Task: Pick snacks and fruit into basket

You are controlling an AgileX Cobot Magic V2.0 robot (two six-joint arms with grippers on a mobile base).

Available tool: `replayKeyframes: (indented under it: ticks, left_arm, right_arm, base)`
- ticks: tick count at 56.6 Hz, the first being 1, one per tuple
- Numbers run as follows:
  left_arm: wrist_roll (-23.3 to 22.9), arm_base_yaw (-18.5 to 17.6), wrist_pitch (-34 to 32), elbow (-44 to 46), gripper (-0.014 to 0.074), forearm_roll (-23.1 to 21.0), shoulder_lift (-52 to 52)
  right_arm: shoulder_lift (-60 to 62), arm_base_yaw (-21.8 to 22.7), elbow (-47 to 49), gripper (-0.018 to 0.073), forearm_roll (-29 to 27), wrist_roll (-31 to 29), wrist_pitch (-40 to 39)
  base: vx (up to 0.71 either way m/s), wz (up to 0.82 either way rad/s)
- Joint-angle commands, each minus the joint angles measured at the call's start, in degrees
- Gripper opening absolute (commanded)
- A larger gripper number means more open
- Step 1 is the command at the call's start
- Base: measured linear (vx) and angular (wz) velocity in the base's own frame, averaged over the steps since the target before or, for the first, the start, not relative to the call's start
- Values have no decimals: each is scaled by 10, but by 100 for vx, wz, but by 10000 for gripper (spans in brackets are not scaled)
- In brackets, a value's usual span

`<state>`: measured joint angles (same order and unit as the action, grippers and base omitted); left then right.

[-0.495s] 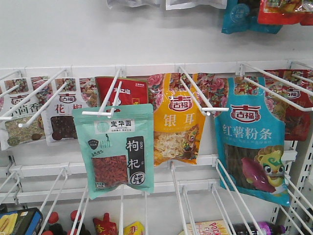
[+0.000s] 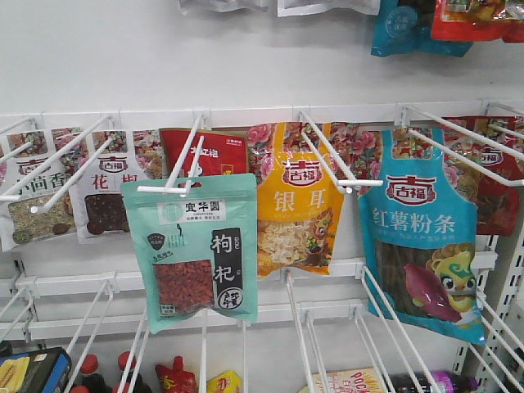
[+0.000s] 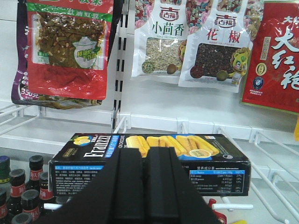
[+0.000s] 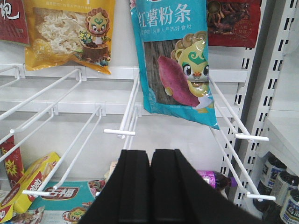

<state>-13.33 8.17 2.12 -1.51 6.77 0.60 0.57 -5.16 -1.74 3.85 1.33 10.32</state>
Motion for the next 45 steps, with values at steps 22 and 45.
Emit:
replayKeyframes:
  ticks: [22, 45]
  left_arm:
    - [-2, -3, -48, -19, -6, 0, 3]
    - [-2, -3, -76, -18, -6, 0, 3]
  right_arm:
    - [8, 3, -3, -9, 175, -60, -125]
    - [8, 3, -2, -9, 165, -50, -449]
  base:
    - [0, 0]
    - [0, 0]
